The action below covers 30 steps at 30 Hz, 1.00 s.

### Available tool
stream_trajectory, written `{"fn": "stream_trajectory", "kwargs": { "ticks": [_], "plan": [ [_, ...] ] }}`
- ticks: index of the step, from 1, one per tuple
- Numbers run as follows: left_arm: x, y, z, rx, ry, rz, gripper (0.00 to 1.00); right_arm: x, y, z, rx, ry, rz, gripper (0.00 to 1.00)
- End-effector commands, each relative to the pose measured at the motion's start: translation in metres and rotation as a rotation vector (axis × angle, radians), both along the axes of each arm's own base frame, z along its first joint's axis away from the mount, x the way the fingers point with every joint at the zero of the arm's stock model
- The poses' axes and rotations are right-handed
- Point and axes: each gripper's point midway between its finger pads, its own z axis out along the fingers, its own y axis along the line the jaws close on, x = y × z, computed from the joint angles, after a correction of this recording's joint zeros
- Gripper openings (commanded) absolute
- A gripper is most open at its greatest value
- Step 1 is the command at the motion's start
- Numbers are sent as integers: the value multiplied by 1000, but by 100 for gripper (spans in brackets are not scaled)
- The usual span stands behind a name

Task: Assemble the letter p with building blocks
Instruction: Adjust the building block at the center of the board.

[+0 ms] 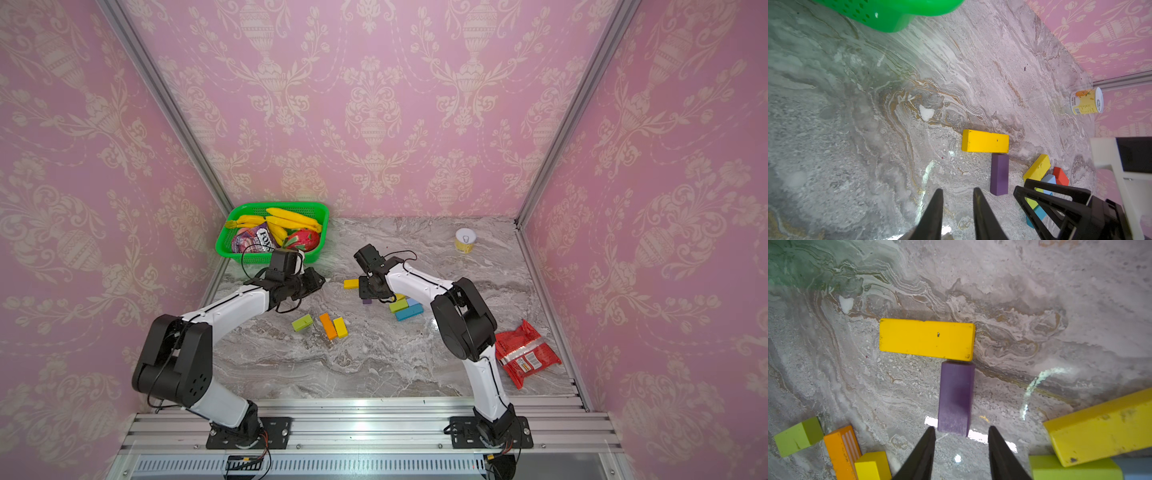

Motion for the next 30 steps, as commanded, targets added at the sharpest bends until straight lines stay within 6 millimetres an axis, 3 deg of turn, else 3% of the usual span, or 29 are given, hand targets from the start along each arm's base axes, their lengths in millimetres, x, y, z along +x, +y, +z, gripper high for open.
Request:
{"fn": "stream_trajectory", "kwargs": {
  "ticks": [1, 6, 12, 22, 30],
  "plan": [
    [-18, 12, -3, 24, 30, -18, 30, -4, -10, 10, -9, -17, -53, 42],
    [-31, 29, -11, 21, 59, 0, 29, -8, -11, 7, 0, -7, -63, 38],
    [-39, 40, -12, 26, 72, 20, 30, 3, -16, 1, -43, 5, -77, 37],
    [-34, 46, -11, 31, 79, 37, 30, 25, -33, -9, -62, 24, -109, 36],
    [-29, 48, -14, 36, 86, 47, 29, 30, -29, -24, -73, 42, -67, 36]
  ]
}}
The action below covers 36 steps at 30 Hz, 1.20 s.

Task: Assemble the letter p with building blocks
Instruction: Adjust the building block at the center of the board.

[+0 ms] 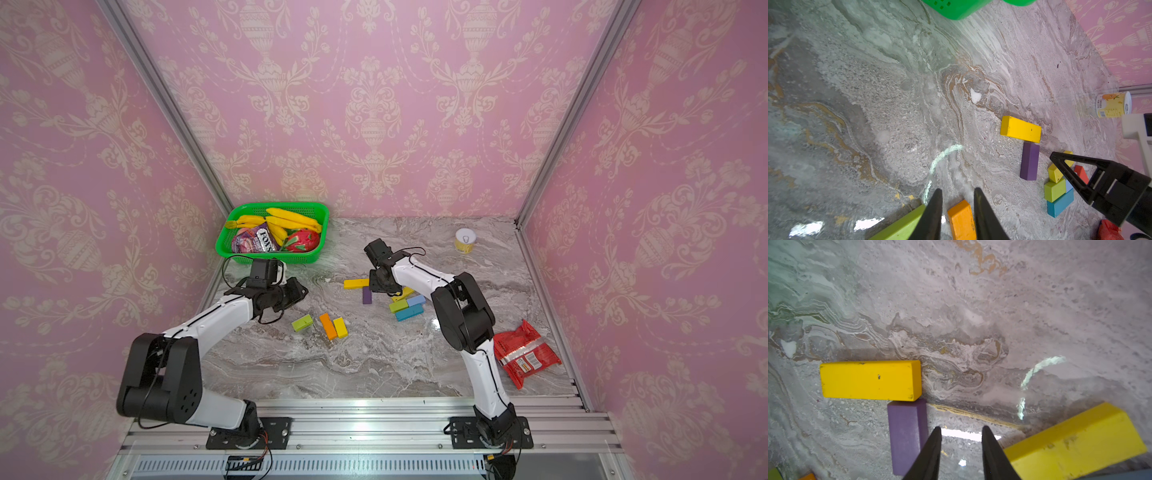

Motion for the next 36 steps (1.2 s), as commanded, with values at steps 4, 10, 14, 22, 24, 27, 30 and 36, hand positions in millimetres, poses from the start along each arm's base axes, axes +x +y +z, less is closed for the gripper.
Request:
{"fn": "stream_trajectory", "kwargs": {
  "ticks": [4, 10, 14, 22, 24, 27, 30, 36],
  "plan": [
    [3, 3, 1, 14, 9, -7, 29, 0, 4, -12, -17, 27, 32, 36],
    [3, 6, 1, 25, 8, -5, 29, 0, 8, -19, -2, 39, 32, 35],
    [2, 6, -1, 26, 11, -3, 29, 0, 10, -22, -3, 45, 33, 35],
    [2, 8, -1, 32, 12, -3, 29, 3, 15, -25, 11, 54, 36, 35],
    [1, 8, -1, 32, 14, -2, 29, 3, 15, -26, 10, 55, 36, 35],
    [1, 9, -2, 33, 16, -2, 29, 2, 15, -26, 10, 58, 38, 35],
    [0, 8, -2, 32, 17, -2, 29, 1, 14, -27, 9, 59, 36, 36],
    [2, 8, -2, 30, 15, -1, 28, 2, 17, -27, 21, 60, 39, 36]
  ]
}}
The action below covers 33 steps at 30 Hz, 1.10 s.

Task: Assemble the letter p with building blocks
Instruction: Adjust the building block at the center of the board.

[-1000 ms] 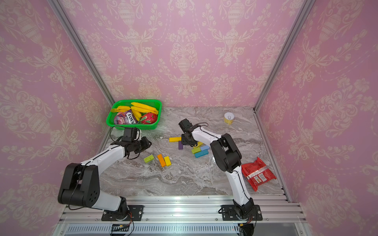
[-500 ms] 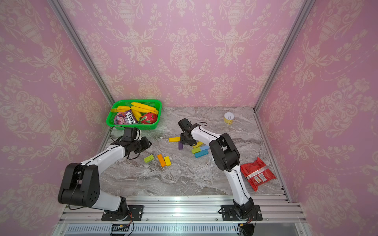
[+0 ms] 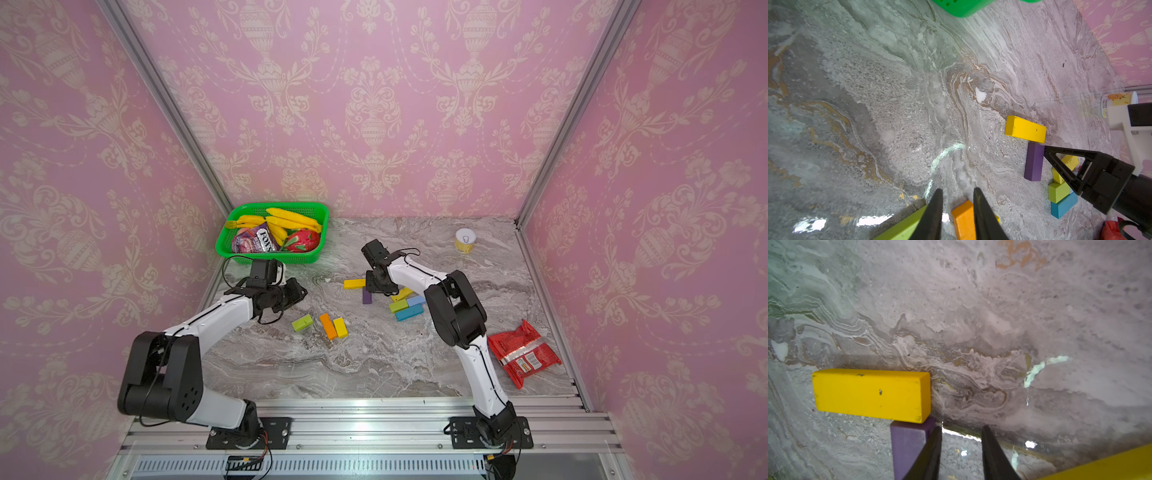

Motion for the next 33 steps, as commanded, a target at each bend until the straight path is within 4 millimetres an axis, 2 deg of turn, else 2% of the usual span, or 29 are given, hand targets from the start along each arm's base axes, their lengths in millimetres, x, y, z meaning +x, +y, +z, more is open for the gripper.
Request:
{"fn": "stream_trajectory", "kwargs": {
  "ticks": [1, 18, 23, 26, 29, 33],
  "plan": [
    [2, 5, 2, 23, 3, -5, 28, -3, 3, -13, -6, 32, 11, 36],
    [1, 4, -2, 22, 14, -7, 28, -1, 6, -11, 3, 32, 10, 36],
    [1, 5, -1, 24, 11, -7, 29, -3, -3, -11, -33, 30, -4, 37],
    [1, 7, 0, 32, 9, 0, 28, -4, -15, -3, -67, 1, -29, 38],
    [-1, 9, 3, 42, 5, 7, 28, -4, -23, 13, -61, -44, -71, 40],
    [-4, 13, 8, 54, 0, 10, 29, -7, -23, 36, -23, -98, -60, 42]
  ]
}}
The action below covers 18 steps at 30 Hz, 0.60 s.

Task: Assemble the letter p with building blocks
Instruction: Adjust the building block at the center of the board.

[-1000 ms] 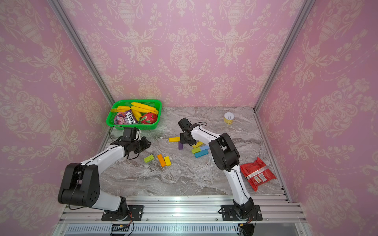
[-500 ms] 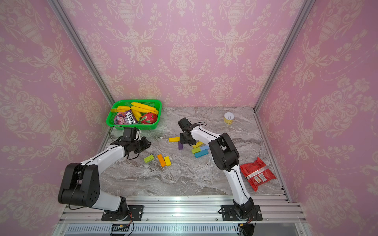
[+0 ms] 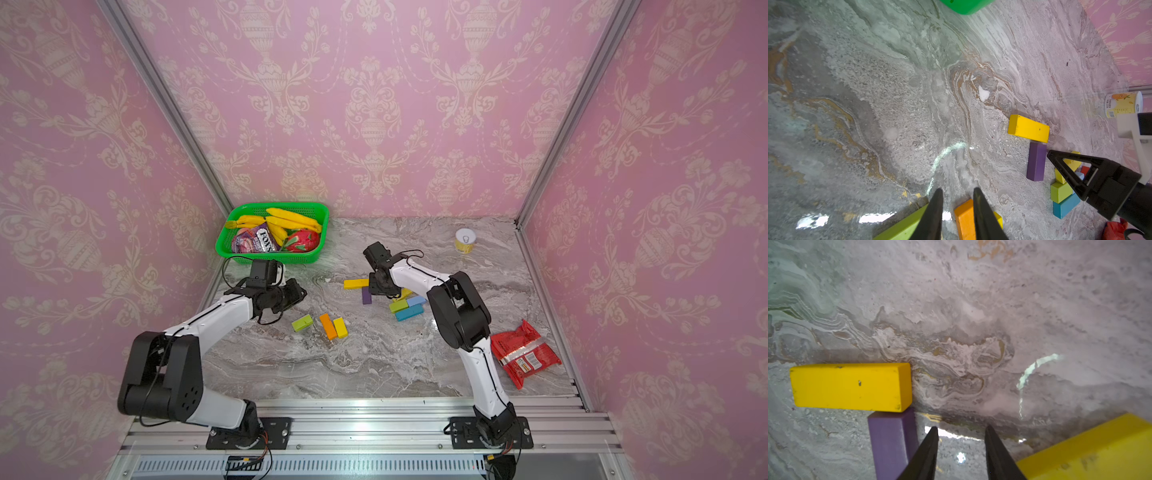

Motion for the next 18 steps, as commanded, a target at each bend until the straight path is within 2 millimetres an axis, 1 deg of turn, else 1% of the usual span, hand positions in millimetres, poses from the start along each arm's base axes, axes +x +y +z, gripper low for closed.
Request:
{"fn": "stream_trajectory", "kwargs": {
  "ticks": [1, 4, 6, 7, 8, 10, 12, 13, 17, 18],
  "plan": [
    [-2, 10, 11, 44, -17, 4, 29, 0, -1, 40, 28, -94, -11, 42],
    [-7, 13, 15, 41, -27, 16, 31, -12, 14, 57, 22, -131, 82, 46],
    [-11, 15, 17, 27, -34, 32, 40, -24, 27, 62, 11, -132, 146, 51],
    [-13, 15, 19, 16, -37, 42, 46, -31, 34, 64, 11, -126, 178, 55],
    [-14, 16, 22, 6, -42, 51, 52, -39, 41, 63, 9, -113, 207, 58],
    [-17, 17, 27, -1, -56, 60, 57, -54, 54, 61, 14, -93, 257, 60],
    [-20, 19, 33, -7, -69, 70, 63, -69, 63, 58, 15, -73, 296, 64],
    [-21, 20, 37, -13, -77, 79, 68, -75, 67, 56, 14, -63, 313, 66],
    [-27, 26, 51, -24, -114, 104, 71, -100, 84, 50, 10, -52, 370, 66],
    [-28, 27, 53, -24, -119, 105, 72, -104, 87, 49, 10, -50, 377, 66]
  ]
}}
